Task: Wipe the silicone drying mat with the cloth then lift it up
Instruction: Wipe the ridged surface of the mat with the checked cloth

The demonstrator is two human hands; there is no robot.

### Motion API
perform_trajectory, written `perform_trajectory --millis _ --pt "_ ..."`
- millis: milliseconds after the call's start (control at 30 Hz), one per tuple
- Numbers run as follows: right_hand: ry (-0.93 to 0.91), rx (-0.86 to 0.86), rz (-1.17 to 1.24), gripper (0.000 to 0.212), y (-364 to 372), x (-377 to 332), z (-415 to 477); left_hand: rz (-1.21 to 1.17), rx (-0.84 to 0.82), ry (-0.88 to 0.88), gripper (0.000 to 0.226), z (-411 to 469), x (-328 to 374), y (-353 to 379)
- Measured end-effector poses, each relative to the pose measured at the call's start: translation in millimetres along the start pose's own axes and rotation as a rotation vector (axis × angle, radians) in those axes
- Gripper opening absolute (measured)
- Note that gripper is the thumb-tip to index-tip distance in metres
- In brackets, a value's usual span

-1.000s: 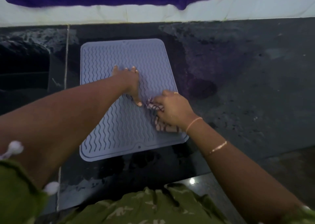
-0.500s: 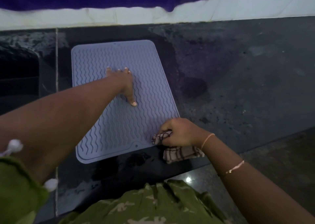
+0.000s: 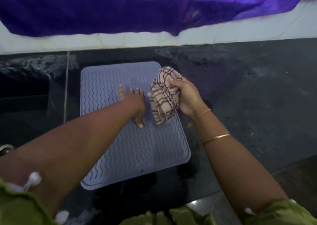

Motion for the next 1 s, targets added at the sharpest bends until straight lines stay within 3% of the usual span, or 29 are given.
perform_trajectory --millis 100,167,233,300,333,367,433,500,533,600,667,767,867,1000 --pt "0.028 -0.071 0.186 0.032 20.5 -18.9 28.2 0.074 -0.041 0.023 0.132 0.0 4.0 -2.0" --pt "0.054 -0.093 0.172 0.024 30.6 -28.8 45.3 0.114 -0.074 0.022 0.132 -0.1 5.8 -3.6" --pt "-0.039 0.110 -0.132 0.018 20.1 -38.4 70.4 0.124 -0.082 0.015 0.134 -0.3 6.4 -5.1" --pt "-0.152 0.418 -0.461 0.038 -0.8 -50.2 88.9 0.121 -0.063 0.013 0.137 0.4 6.8 -5.9" --pt "-0.190 0.490 -0.540 0.042 -3.8 -54.5 96.0 0.127 -0.057 0.014 0.137 0.8 6.7 -5.9" --pt "-0.221 0.475 -0.597 0.042 0.9 -56.9 101.3 0.133 -0.058 0.016 0.137 1.6 7.2 -5.6" --pt "-0.197 0.280 -0.760 0.054 24.4 -45.5 114.8 0.130 -0.067 0.021 0.137 4.0 8.3 -5.3" --pt "-0.033 0.077 -1.178 0.073 44.6 -13.7 120.3 0.134 -0.073 0.029 0.136 5.8 10.4 -5.7" --pt "0.015 0.065 -1.384 0.072 48.8 3.2 120.3 0.138 -0.078 0.032 0.136 6.6 11.3 -5.5" --pt "-0.105 0.201 -1.595 0.061 54.4 20.1 120.7 0.125 -0.076 0.027 0.137 8.7 10.7 -4.2" --pt "-0.292 0.298 -1.626 0.054 58.5 18.7 127.0 0.094 -0.065 0.017 0.137 11.0 8.7 -2.7" --pt "-0.423 0.183 -1.641 0.053 60.0 4.2 150.0 0.089 -0.075 0.012 0.138 11.3 9.5 -1.7" --pt "-0.337 0.068 -1.670 0.046 56.0 -11.7 170.0 0.112 -0.080 -0.008 0.127 11.2 12.3 -3.7" --pt "-0.260 0.125 -1.662 0.047 43.7 -9.3 155.0 0.146 -0.102 -0.015 0.131 9.6 14.6 -5.0"
Point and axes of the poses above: each hand's wrist, its own z-axis towards the middle knuckle, its own y-axis out of the palm, x = y × z, the point moved 5 cm from there along z, towards the middle knuckle, and after that the axes turned 3 degrees about -z, right-handed, at the moved point
